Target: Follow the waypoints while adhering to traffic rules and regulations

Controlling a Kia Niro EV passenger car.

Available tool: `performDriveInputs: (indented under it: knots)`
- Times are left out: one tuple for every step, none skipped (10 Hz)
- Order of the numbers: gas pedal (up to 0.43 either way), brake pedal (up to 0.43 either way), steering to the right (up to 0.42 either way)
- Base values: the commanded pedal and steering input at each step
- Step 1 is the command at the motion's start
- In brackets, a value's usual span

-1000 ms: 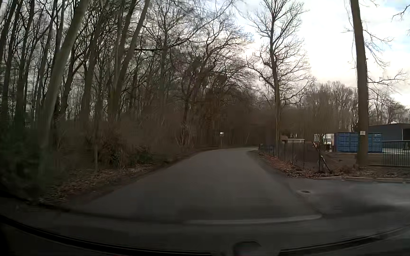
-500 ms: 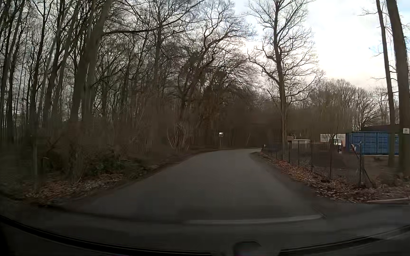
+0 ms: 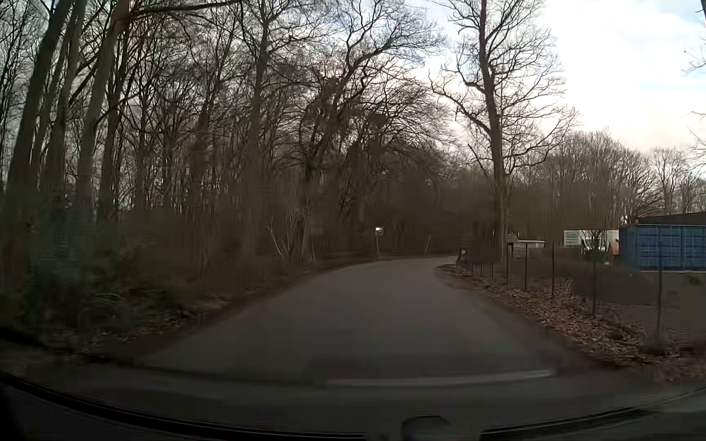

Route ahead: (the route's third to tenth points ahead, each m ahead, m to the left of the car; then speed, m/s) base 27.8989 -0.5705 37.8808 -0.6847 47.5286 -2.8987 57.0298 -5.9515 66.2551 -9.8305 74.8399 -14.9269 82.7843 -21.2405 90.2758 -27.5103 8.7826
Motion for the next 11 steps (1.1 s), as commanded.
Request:
performDriveInputs:
  knots:
    - [0.118, 0.000, 0.006]
    - [0.118, 0.000, 0.006]
    - [0.118, 0.000, 0.006]
    - [0.118, 0.000, 0.010]
    - [0.118, 0.000, 0.011]
    - [0.118, 0.000, 0.011]
    - [0.118, 0.000, 0.011]
    - [0.118, 0.000, 0.010]
    - [0.118, 0.000, 0.010]
    - [0.118, 0.000, 0.010]
    - [0.118, 0.000, 0.010]
